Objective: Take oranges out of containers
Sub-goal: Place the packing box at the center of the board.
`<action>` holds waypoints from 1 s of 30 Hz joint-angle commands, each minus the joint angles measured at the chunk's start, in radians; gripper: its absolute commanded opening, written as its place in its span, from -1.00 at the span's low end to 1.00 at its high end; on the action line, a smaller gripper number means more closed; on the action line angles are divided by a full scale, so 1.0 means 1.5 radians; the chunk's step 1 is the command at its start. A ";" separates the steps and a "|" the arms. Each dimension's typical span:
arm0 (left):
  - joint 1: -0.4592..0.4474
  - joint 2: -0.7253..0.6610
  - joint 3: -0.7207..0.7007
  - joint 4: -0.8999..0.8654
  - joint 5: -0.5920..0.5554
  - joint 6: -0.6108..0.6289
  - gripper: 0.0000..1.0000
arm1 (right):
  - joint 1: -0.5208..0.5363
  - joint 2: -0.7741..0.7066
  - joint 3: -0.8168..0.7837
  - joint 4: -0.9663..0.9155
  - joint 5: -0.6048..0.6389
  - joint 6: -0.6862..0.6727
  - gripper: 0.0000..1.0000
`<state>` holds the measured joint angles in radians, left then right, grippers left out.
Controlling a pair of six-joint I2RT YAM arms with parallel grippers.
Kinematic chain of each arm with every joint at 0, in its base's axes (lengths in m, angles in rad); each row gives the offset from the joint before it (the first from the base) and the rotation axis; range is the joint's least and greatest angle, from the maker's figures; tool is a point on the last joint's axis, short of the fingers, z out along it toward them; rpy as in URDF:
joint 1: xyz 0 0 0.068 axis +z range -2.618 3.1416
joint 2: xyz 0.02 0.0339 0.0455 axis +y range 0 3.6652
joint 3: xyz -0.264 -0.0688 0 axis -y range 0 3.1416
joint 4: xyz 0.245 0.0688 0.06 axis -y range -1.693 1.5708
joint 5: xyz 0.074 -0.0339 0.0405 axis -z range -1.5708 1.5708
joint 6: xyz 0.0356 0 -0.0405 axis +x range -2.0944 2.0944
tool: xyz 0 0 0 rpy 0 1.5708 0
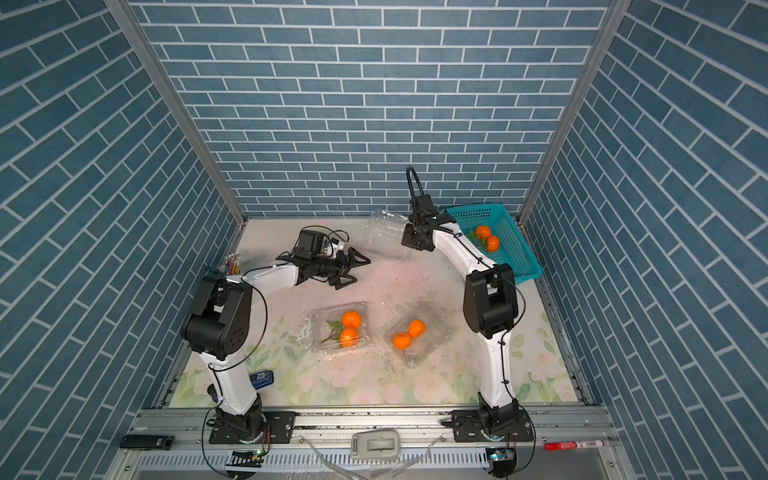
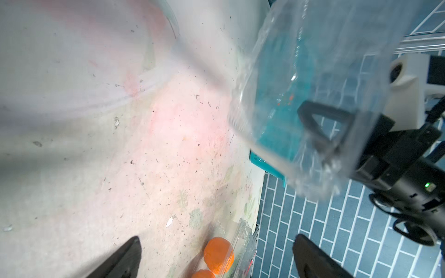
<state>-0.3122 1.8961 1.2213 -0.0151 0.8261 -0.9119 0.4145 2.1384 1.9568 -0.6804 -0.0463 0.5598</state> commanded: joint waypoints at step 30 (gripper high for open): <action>0.024 -0.030 0.010 0.013 0.012 0.009 0.99 | -0.048 0.243 0.413 -0.266 0.116 -0.248 -0.50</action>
<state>-0.2852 1.8793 1.2213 -0.0021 0.8349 -0.9123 0.3412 2.5229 2.5443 -1.0473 0.1169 0.2016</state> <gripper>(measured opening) 0.994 0.243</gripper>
